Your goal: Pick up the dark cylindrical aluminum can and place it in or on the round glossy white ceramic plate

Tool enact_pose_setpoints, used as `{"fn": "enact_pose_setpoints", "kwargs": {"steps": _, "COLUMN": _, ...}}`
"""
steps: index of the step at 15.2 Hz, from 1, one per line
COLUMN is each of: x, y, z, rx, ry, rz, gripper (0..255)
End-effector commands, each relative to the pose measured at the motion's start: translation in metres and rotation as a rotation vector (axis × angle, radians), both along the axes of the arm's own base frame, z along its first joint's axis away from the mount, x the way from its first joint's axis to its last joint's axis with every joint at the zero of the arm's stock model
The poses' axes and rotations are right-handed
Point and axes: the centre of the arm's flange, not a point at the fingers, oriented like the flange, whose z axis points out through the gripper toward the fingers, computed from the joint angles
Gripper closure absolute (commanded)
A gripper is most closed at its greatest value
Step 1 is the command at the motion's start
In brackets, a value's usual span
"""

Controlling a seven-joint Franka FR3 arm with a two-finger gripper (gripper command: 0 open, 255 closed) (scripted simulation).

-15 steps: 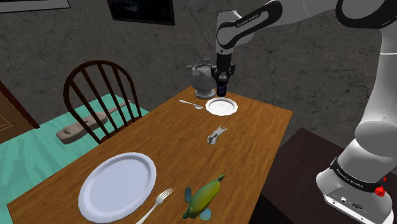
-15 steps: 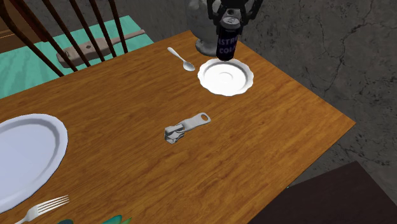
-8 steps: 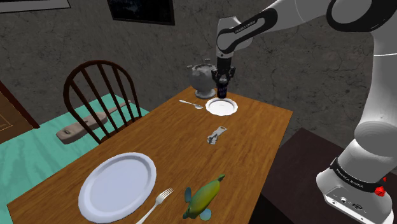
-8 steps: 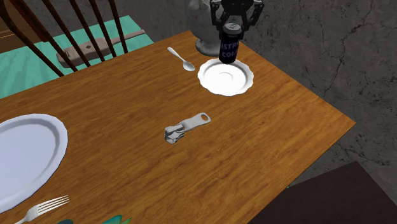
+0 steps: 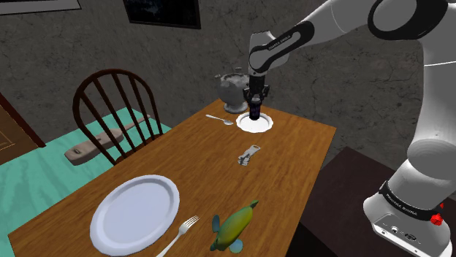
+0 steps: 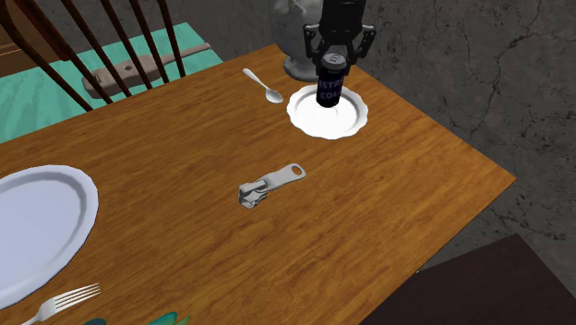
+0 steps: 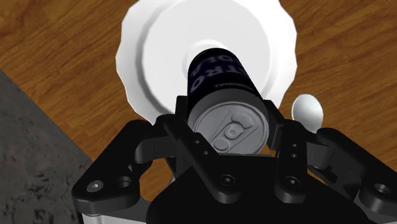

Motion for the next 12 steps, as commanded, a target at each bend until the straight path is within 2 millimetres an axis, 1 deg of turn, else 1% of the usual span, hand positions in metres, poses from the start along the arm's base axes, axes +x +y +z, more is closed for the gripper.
{"fn": "enact_pose_setpoints", "kwargs": {"steps": 1, "x": 0.001, "y": -0.001, "z": -0.010, "rx": 0.000, "ry": -0.001, "rz": 0.000, "gripper": 255}}
{"fn": "enact_pose_setpoints", "kwargs": {"steps": 4, "x": 0.001, "y": -0.001, "z": -0.028, "rx": 0.000, "ry": -0.001, "rz": 0.000, "gripper": 255}}
{"fn": "enact_pose_setpoints", "kwargs": {"steps": 12, "x": 0.001, "y": -0.001, "z": -0.028, "rx": 0.000, "ry": -0.001, "rz": 0.000, "gripper": 255}}
